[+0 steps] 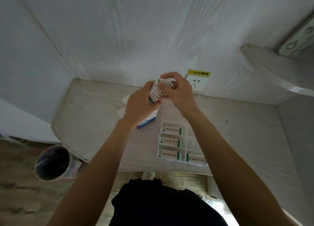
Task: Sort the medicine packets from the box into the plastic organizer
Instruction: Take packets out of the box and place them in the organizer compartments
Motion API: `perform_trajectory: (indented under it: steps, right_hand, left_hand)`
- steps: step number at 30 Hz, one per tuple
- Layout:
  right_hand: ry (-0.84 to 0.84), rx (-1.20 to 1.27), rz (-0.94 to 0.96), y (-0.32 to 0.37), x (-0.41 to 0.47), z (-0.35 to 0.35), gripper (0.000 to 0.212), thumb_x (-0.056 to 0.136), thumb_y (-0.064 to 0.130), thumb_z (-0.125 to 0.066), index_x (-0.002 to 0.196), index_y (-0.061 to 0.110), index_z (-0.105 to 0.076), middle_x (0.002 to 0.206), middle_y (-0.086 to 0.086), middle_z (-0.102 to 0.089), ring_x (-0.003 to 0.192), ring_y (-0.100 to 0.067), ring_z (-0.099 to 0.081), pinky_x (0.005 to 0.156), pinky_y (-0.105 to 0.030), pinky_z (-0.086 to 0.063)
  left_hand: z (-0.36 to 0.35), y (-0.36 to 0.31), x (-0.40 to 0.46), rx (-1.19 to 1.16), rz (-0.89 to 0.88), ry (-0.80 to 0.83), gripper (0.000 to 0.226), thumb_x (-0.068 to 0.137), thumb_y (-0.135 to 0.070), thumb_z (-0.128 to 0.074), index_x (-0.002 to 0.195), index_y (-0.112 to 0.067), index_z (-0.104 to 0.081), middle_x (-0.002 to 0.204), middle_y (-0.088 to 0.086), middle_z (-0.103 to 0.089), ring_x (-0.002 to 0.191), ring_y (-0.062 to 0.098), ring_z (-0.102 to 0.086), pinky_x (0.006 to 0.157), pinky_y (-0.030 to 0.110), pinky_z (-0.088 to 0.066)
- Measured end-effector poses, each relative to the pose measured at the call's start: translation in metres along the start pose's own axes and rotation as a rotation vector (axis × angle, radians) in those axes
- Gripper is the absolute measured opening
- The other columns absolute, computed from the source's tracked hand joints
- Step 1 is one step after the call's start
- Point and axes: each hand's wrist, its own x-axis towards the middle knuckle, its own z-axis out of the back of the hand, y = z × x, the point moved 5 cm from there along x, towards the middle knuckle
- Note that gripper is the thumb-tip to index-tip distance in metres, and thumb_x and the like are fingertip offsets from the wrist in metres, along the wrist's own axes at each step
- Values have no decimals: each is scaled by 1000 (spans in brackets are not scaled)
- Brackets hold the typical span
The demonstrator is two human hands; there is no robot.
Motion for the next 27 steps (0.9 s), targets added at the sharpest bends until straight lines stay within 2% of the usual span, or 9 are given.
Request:
perform_trajectory:
  steps: [4,6,8,11,13,15,18,23,27]
  right_hand:
    - [20,53,-38,-1,-21,37,31,82,13,-71,110,15,-58,98,-8,-67,88,-16,-69,68,-26,-58]
    - [14,-30,-27,-8,-34,53,37,81,13,-72,115,17,-57,98,-4,-67,85,-11,-69,71,-23,-57]
    - [21,-81,-32,-19,-46,64,40,79,13,-73,115,20,-58,99,-1,-66,84,-10,-69,72,-22,-57]
    - [18,-205,-39,-41,-59,77,37,80,12,-72,114,20,-60,101,0,-66,86,-10,-67,74,-19,-56]
    - [-20,-294,-41,-54,-66,84,31,83,13,-69,112,21,-62,99,1,-66,85,-9,-66,72,-17,-55]
    - [-73,-347,-28,-62,-71,88,26,84,16,-67,108,23,-63,90,6,-65,79,-6,-64,69,-12,-52]
    - [-103,-402,-29,-75,-78,94,28,84,25,-68,111,25,-62,83,7,-63,73,-1,-59,66,-7,-45]
    - [-95,-299,-117,-94,-83,97,34,82,23,-71,113,21,-61,93,1,-66,75,-9,-67,68,-22,-57]
    - [-144,-284,-115,-97,-84,100,29,85,14,-67,113,16,-62,98,3,-66,80,-7,-68,73,-18,-55]
  left_hand:
    - [-18,-31,-7,-327,18,214,21,84,-30,-67,100,-30,-55,79,-12,-61,70,-1,-59,61,18,-47]
    - [-34,-41,-17,-469,59,330,18,84,-22,-68,90,-33,-55,72,-12,-61,59,-5,-56,52,13,-42]
    - [-51,-44,-30,-620,185,433,16,84,-17,-68,89,-27,-57,66,-8,-62,51,-3,-54,46,15,-39]
    - [-75,-45,-48,-773,321,558,20,82,-16,-70,100,-12,-60,77,-1,-70,79,21,-65,47,19,-39]
    - [-87,-49,-57,-812,368,618,22,83,-20,-68,103,-13,-61,90,3,-72,87,24,-65,51,19,-40]
    - [-92,-52,-64,-867,410,648,17,88,-24,-59,103,-15,-59,92,-1,-71,81,13,-67,51,18,-40]
    - [-98,-51,-71,-897,487,649,21,95,-26,-48,107,-13,-58,88,-3,-70,77,11,-68,55,19,-45]
    - [-104,-38,-74,-814,516,627,17,90,-22,-58,104,-13,-60,86,0,-70,80,15,-69,65,23,-51]
    - [-104,-31,-76,-778,505,615,25,84,-20,-66,106,-10,-62,84,3,-71,75,15,-68,60,21,-50]
